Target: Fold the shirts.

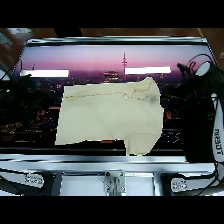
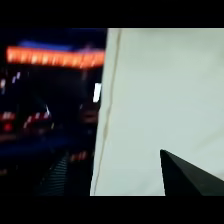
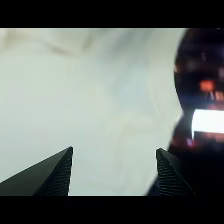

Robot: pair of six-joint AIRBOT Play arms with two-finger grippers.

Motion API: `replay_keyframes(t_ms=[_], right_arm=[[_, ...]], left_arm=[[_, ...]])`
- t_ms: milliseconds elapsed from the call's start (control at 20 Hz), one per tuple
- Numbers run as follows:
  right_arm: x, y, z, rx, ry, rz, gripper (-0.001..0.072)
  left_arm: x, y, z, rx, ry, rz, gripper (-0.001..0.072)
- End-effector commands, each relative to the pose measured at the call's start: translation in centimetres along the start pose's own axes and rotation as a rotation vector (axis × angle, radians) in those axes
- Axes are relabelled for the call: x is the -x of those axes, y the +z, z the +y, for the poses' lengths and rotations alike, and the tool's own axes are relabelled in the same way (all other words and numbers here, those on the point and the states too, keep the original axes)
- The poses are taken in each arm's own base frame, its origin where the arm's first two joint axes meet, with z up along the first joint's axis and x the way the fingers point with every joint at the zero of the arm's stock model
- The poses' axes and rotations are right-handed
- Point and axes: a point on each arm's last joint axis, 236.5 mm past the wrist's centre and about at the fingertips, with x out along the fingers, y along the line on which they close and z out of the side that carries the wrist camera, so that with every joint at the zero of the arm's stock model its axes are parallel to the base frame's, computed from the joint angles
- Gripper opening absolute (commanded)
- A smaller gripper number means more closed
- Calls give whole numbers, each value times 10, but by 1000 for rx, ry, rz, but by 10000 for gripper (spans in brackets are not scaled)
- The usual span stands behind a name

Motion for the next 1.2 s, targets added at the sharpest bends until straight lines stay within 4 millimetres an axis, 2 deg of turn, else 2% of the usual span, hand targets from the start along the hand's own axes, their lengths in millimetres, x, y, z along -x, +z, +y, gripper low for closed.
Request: replay_keyframes(t_ms=[0, 150, 300, 350, 500, 850, 900, 950, 1000, 1100, 1150], right_arm=[[22, -105, -9, -110, 96, 295, 623], [15, -104, 2, -175, 176, 151, 623], [10, -105, 16, -191, 223, 101, 623], [10, -106, 20, -195, 243, 104, 623], [12, -102, 29, -199, 280, 92, 623], [13, -101, 33, -202, 303, 90, 622], [13, -101, 34, -202, 306, 91, 623], [14, -102, 35, -201, 309, 95, 623], [14, -103, 35, -200, 310, 99, 622], [14, -104, 35, -200, 309, 104, 622], [14, -104, 35, -200, 307, 103, 623]], left_arm=[[-8, -98, 22, 175, -124, 192, 711], [-51, -153, 24, 268, -228, 193, 711], [-86, -186, 29, 298, -234, 199, 711], [-94, -189, 25, 297, -253, 195, 711], [-101, -171, 9, 317, -337, 105, 710], [-111, -160, 7, 303, -312, 78, 704], [-112, -156, 7, 317, -308, 64, 636], [-113, -151, 6, 331, -304, 49, 481], [-113, -148, 3, 334, -311, 37, 376], [-112, -144, -4, 333, -335, 30, 106], [-112, -146, -7, 318, -342, 37, 38]])
